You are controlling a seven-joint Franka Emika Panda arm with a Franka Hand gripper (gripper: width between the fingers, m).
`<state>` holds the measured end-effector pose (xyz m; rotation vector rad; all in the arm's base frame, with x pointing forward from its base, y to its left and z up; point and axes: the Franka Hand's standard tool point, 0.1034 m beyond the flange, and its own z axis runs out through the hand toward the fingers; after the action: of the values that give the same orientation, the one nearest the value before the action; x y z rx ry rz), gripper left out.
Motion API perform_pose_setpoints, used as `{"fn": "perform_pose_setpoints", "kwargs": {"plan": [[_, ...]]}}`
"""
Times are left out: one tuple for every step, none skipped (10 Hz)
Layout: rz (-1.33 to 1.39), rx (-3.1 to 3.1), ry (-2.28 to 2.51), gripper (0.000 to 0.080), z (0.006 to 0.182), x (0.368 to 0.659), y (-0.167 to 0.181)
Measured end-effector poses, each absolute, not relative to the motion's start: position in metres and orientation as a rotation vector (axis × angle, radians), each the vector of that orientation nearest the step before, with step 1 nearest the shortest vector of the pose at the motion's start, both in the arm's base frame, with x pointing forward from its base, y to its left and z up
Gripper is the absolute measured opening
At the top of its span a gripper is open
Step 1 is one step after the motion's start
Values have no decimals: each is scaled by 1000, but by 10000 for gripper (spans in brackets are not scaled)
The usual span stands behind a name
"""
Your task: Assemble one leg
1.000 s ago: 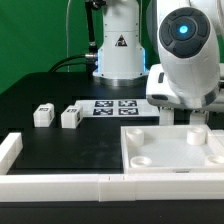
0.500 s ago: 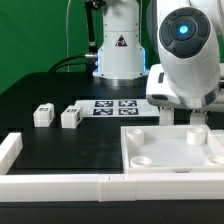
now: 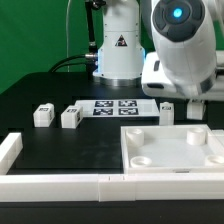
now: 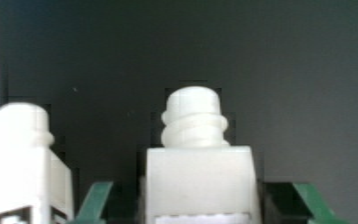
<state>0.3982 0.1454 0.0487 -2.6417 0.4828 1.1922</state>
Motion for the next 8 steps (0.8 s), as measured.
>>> {"fn": "perform_pose_setpoints", "kwargs": {"plan": [[1203, -2631, 471, 291, 66, 405, 144], [1201, -2627, 465, 291, 75, 412, 144], [1171, -2636, 465, 291, 79, 418, 144], [1174, -2635, 465, 291, 78, 417, 144], [1177, -2634, 465, 291, 77, 416, 144], [1066, -2679, 481, 291, 74, 426, 146], [888, -2748, 497, 291, 74, 432, 148], [755, -2798, 500, 291, 76, 429, 148]]}}
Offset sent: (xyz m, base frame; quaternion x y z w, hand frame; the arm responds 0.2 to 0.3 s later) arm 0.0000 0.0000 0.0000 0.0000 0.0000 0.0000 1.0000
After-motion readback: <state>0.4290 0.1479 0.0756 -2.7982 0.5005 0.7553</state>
